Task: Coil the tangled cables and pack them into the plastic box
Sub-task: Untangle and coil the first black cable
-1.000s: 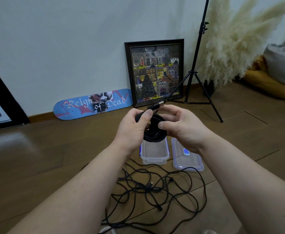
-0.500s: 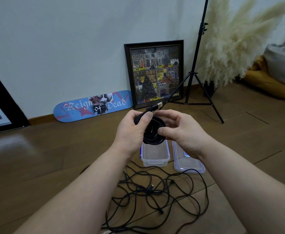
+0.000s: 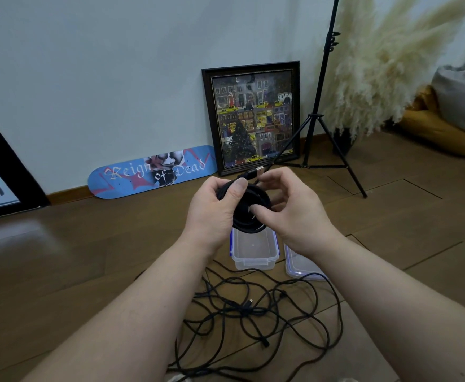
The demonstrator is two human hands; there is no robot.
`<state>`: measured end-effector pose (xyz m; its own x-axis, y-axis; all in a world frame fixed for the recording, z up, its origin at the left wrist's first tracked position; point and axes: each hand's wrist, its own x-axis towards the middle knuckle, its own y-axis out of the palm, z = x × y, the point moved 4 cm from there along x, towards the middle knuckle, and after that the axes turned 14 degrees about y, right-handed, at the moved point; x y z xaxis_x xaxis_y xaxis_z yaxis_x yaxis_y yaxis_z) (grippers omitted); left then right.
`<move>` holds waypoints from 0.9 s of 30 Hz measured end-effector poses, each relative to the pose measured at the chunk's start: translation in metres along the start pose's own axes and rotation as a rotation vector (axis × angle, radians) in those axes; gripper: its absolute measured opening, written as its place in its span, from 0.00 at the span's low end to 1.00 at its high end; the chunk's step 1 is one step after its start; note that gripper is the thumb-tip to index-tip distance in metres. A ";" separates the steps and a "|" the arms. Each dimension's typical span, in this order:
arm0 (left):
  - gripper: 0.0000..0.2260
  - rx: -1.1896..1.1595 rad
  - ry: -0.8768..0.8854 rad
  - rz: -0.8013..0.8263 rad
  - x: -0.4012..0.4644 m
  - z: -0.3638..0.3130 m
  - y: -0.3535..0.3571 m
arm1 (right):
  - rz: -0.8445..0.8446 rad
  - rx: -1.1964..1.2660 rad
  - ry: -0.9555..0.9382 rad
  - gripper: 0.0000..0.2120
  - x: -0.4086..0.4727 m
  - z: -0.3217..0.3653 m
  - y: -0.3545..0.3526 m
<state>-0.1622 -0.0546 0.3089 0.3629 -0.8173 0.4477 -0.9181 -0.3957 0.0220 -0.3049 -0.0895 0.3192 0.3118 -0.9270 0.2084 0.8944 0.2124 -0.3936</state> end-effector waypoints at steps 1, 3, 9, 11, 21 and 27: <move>0.10 -0.013 -0.007 -0.006 0.000 0.000 0.000 | -0.058 -0.090 -0.064 0.19 -0.001 0.003 0.000; 0.13 -0.042 -0.021 -0.014 0.000 -0.001 -0.001 | -0.146 -0.229 -0.211 0.16 -0.004 0.008 0.000; 0.07 -0.072 -0.021 -0.028 0.000 -0.001 -0.003 | -0.281 -0.357 -0.500 0.12 -0.007 0.018 0.007; 0.06 -0.057 -0.011 -0.032 0.001 -0.003 -0.002 | -0.367 -0.421 -0.591 0.11 -0.011 0.021 0.011; 0.08 -0.063 -0.023 -0.026 0.003 -0.006 -0.004 | -0.446 -0.494 -0.665 0.07 -0.011 0.027 0.016; 0.08 -0.064 -0.013 -0.010 0.001 -0.007 -0.007 | -0.387 -0.460 -0.686 0.08 -0.009 0.023 0.016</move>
<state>-0.1569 -0.0499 0.3151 0.3734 -0.8191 0.4355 -0.9227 -0.3763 0.0833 -0.2856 -0.0705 0.3317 0.2697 -0.4897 0.8291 0.8063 -0.3559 -0.4725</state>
